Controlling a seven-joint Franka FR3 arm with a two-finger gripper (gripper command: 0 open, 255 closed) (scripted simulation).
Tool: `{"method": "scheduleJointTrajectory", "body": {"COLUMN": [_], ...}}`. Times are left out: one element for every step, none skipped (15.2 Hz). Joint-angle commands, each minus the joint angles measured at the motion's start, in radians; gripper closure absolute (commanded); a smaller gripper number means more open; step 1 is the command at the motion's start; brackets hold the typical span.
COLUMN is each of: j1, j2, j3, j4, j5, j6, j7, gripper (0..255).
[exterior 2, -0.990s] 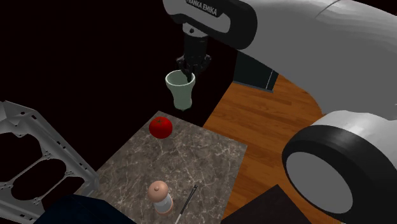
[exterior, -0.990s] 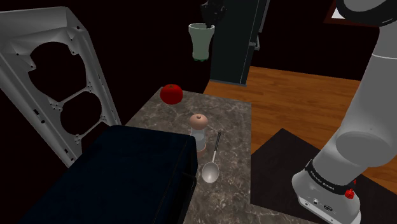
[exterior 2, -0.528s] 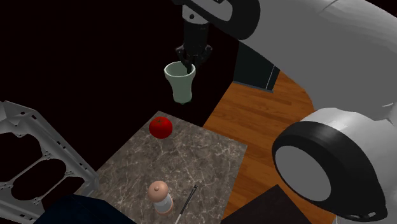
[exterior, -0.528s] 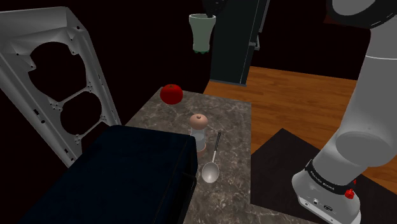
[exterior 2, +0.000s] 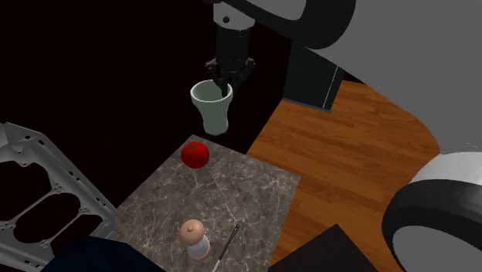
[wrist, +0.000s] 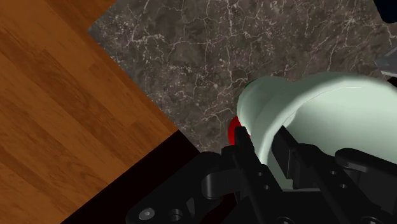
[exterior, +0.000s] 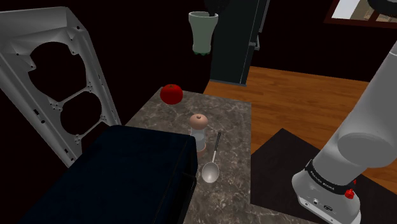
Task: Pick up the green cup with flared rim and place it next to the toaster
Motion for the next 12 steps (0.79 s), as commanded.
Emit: {"method": "scheduleJointTrajectory", "body": {"j1": [0.016,0.024,0.031,0.038,0.045,0.052,0.059,0.066,0.073,0.08,0.087,0.094], "j2": [-0.088,-0.123,-0.156,-0.188,-0.219,-0.249,-0.278,-0.307,-0.334,-0.361,-0.387,-0.412], "j3": [0.013,0.02,0.028,0.037,0.045,0.054,0.063,0.072,0.082,0.092,0.102,0.113], "j4": [-0.116,-0.158,-0.198,-0.235,-0.27,-0.303,-0.334,-0.364,-0.391,-0.418,-0.443,-0.466], "j5": [0.001,0.002,0.004,0.006,0.008,0.011,0.015,0.019,0.023,0.028,0.033,0.039], "j6": [0.031,0.04,0.048,0.054,0.06,0.064,0.068,0.071,0.073,0.075,0.076,0.076], "j7": [0.028,0.042,0.057,0.071,0.086,0.102,0.117,0.133,0.149,0.165,0.182,0.198], "gripper": [255,255,255,255,255,255,255,255,255,255,255,255]}}
